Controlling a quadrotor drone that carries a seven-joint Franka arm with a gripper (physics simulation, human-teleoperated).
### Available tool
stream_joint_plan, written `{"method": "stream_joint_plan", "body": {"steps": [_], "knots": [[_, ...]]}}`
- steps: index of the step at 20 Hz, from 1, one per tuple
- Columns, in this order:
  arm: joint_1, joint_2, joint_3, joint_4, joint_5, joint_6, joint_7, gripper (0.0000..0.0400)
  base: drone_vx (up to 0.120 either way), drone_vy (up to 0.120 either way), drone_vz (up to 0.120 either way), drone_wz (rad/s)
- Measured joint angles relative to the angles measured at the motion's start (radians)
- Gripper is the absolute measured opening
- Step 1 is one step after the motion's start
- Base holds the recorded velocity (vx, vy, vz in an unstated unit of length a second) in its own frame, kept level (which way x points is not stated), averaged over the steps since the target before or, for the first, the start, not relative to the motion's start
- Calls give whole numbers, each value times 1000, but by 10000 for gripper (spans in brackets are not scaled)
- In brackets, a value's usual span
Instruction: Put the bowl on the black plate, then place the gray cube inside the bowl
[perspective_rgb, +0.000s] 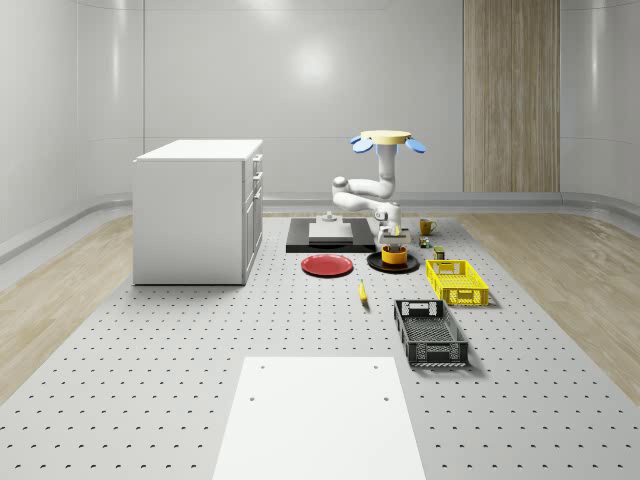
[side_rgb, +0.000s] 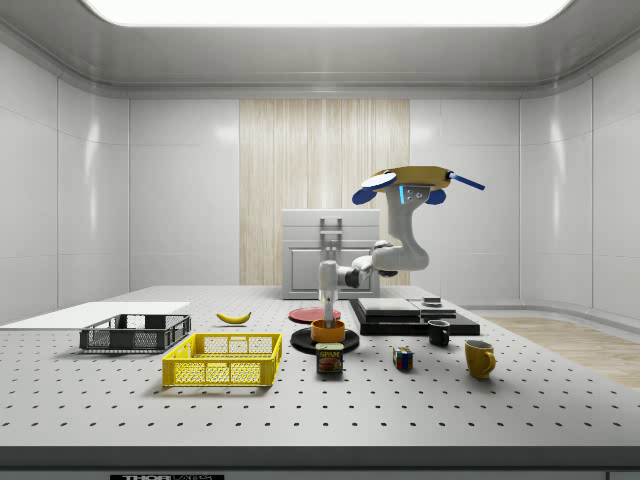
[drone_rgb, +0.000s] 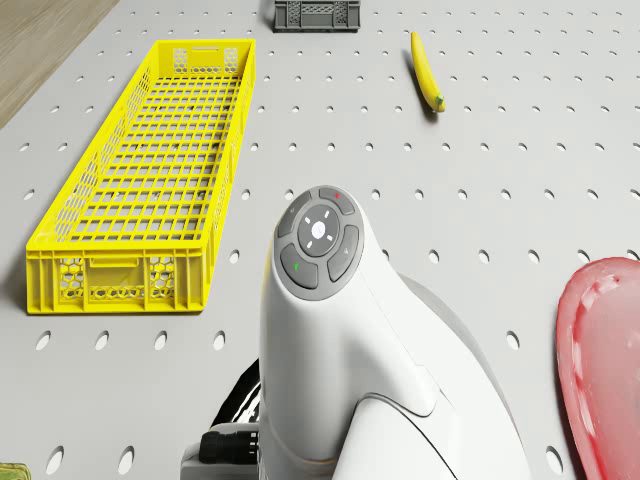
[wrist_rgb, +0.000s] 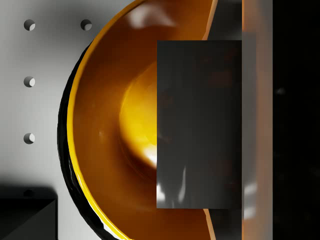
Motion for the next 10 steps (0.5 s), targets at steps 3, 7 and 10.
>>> {"method": "stream_joint_plan", "body": {"steps": [3, 7, 10], "knots": [[-6, 3, -27, 9, -25, 9, 0, 250, 0, 0, 0, 0], [-12, 8, -58, 20, -55, 20, 1, 273, 0, 0, 0, 0], [-11, 11, -59, 20, -57, 17, 0, 340, 0, 0, 0, 0]]}}
